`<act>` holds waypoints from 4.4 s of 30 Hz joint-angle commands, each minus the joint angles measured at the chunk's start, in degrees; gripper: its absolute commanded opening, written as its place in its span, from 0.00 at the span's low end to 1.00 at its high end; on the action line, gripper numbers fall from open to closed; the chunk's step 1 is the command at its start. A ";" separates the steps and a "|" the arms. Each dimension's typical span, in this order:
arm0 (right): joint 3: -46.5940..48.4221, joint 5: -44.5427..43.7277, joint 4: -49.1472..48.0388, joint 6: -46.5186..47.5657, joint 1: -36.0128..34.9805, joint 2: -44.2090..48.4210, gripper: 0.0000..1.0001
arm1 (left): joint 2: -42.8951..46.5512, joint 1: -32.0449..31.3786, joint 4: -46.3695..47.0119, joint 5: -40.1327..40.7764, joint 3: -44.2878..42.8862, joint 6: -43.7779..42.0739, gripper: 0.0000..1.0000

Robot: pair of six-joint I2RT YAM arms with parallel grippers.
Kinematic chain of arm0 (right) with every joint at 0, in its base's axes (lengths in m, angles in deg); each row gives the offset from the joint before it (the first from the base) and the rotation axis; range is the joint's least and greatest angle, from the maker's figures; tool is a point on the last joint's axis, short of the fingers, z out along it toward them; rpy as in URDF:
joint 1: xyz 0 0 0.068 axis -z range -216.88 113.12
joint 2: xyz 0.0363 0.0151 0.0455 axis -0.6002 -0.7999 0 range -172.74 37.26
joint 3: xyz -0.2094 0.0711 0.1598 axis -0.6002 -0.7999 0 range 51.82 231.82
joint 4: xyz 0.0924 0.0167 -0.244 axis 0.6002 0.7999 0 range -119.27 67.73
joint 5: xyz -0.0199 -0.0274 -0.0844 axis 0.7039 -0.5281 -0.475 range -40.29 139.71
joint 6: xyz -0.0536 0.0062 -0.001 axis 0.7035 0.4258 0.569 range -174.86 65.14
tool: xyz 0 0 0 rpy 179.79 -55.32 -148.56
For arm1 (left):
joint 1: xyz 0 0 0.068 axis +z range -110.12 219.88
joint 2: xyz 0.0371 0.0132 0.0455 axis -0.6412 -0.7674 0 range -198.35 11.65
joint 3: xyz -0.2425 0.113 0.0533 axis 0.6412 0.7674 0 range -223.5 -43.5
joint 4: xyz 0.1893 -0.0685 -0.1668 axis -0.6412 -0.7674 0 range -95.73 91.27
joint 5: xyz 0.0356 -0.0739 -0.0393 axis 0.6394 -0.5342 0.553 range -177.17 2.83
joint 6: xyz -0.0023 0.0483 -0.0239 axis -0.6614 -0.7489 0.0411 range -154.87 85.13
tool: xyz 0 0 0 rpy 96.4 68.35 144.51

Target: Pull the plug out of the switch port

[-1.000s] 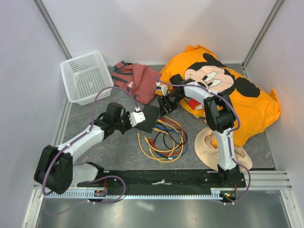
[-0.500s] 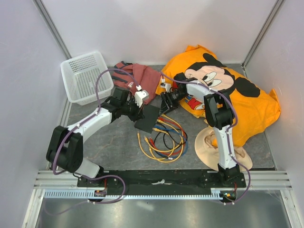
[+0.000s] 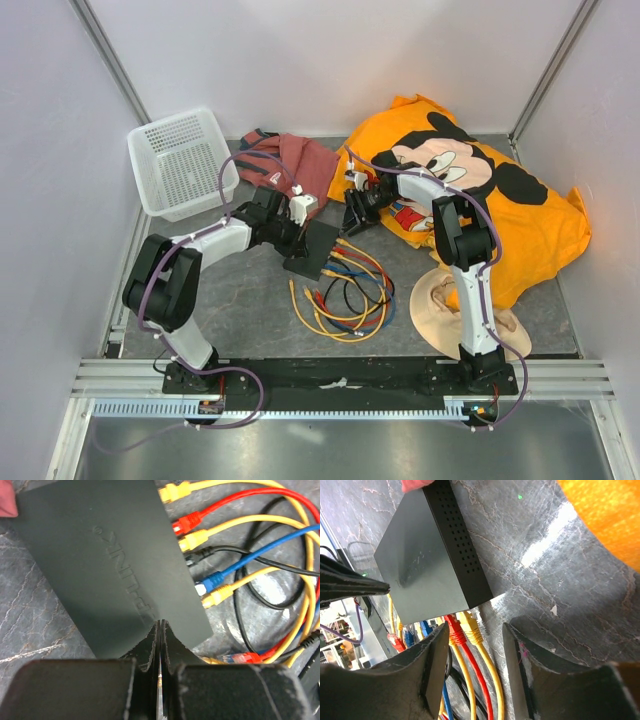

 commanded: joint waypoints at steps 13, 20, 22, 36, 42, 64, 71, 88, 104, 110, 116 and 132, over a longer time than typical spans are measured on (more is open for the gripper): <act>-0.51 -6.86 -1.77 1.09 -0.59 -4.74 0.51 | -2.74 0.10 0.68 6.53 -0.71 1.42 0.02; 0.29 -6.96 -1.50 1.61 -1.65 -5.35 0.47 | -3.01 0.01 0.94 7.59 -1.15 1.77 0.02; 0.46 -6.51 -1.07 2.23 -1.91 -5.35 0.47 | -3.01 0.01 0.86 7.50 -1.24 1.77 0.02; 1.52 -4.75 2.63 4.60 -2.09 -6.85 0.44 | -2.48 0.01 1.38 8.20 -0.80 1.95 0.02; 1.52 -4.49 5.26 6.54 -2.09 -7.64 0.43 | -2.30 0.01 1.56 8.03 -0.53 1.86 0.02; 2.13 -4.05 7.11 8.47 -2.09 -9.66 0.40 | -1.69 -0.60 1.91 8.90 -0.09 1.77 0.02; 3.54 -5.28 6.14 7.24 -2.09 -10.89 0.38 | -1.69 -0.86 1.91 9.08 -0.09 1.68 0.02; 3.28 -7.65 5.44 6.45 -2.27 -10.89 0.22 | -2.13 -1.57 1.56 9.70 -0.53 1.25 0.02; -0.77 -16.61 7.37 8.91 -2.27 -9.75 0.06 | -2.04 -2.10 1.47 9.96 -0.45 1.07 0.02; -1.65 -19.25 7.55 9.35 -2.18 -9.04 0.02 | -1.95 -2.27 1.56 10.14 -0.36 1.07 0.02; -2.08 -23.82 9.22 9.88 -2.18 -8.87 0.00 | -2.04 -2.36 1.56 10.14 -0.44 0.98 0.02; 0.38 -32.69 11.85 6.71 -3.49 -10.36 0.00 | -2.66 -2.45 1.29 10.66 -1.24 0.89 0.02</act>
